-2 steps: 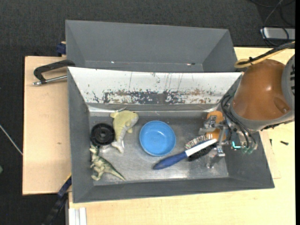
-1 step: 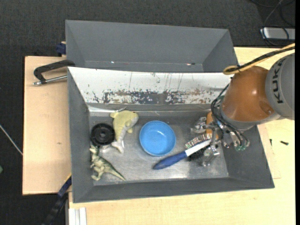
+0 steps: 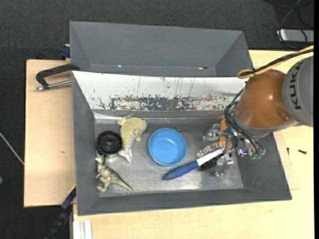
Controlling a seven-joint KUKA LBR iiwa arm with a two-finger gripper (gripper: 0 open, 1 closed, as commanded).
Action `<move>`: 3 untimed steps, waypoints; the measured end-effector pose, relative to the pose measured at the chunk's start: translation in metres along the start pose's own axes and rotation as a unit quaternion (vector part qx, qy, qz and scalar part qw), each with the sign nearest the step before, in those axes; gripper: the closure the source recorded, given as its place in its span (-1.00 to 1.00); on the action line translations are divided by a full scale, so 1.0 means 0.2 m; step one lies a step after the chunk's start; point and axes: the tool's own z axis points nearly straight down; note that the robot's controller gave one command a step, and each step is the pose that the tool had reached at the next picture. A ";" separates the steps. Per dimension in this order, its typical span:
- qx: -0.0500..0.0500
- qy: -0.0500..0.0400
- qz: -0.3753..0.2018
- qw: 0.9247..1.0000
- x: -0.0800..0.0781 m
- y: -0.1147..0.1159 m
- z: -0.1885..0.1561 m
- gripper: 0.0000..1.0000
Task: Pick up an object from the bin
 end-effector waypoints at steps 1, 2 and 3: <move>0.000 -0.001 0.000 1.000 -0.01 0.00 0.00 -1.00; 0.000 -0.001 0.001 1.000 -0.01 0.00 -0.01 -1.00; 0.000 -0.001 0.001 1.000 -0.02 0.00 -0.01 -1.00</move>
Offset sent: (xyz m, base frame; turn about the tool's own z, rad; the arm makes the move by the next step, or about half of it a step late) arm 0.0000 0.0000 0.0000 0.0000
